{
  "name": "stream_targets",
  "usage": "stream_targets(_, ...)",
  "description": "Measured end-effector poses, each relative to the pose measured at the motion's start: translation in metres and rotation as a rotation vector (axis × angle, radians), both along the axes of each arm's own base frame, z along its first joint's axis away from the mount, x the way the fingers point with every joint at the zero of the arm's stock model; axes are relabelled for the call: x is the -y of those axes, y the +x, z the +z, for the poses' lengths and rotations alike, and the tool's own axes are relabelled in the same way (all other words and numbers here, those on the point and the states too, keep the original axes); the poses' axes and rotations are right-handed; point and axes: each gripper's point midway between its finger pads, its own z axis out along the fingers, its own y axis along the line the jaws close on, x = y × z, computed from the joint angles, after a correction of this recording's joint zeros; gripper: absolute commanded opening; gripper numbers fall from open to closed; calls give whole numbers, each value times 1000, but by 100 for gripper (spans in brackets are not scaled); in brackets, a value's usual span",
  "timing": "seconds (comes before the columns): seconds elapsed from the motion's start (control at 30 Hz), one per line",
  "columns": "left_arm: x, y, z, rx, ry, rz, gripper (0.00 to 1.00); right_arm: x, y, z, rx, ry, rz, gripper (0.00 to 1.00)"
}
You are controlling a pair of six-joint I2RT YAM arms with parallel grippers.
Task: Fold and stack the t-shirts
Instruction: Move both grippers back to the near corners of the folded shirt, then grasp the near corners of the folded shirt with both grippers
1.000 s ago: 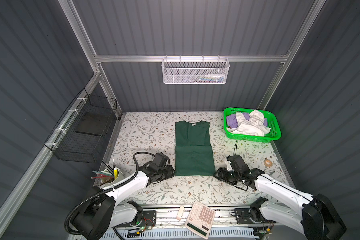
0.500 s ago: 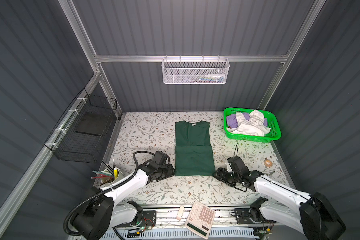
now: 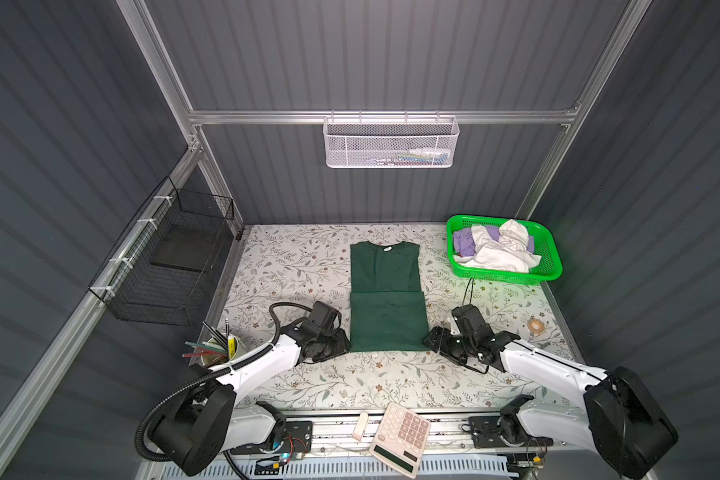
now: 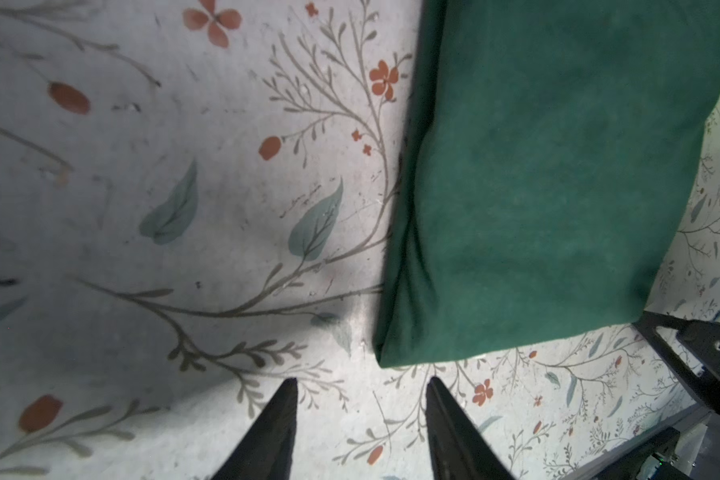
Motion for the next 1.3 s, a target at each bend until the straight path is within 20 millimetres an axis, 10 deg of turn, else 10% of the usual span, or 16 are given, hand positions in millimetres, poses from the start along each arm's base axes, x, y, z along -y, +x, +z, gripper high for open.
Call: stream_targets(1.3,25,7,-13,-15,-84,-67,49,-7,7,-11,-24,30,17,57)
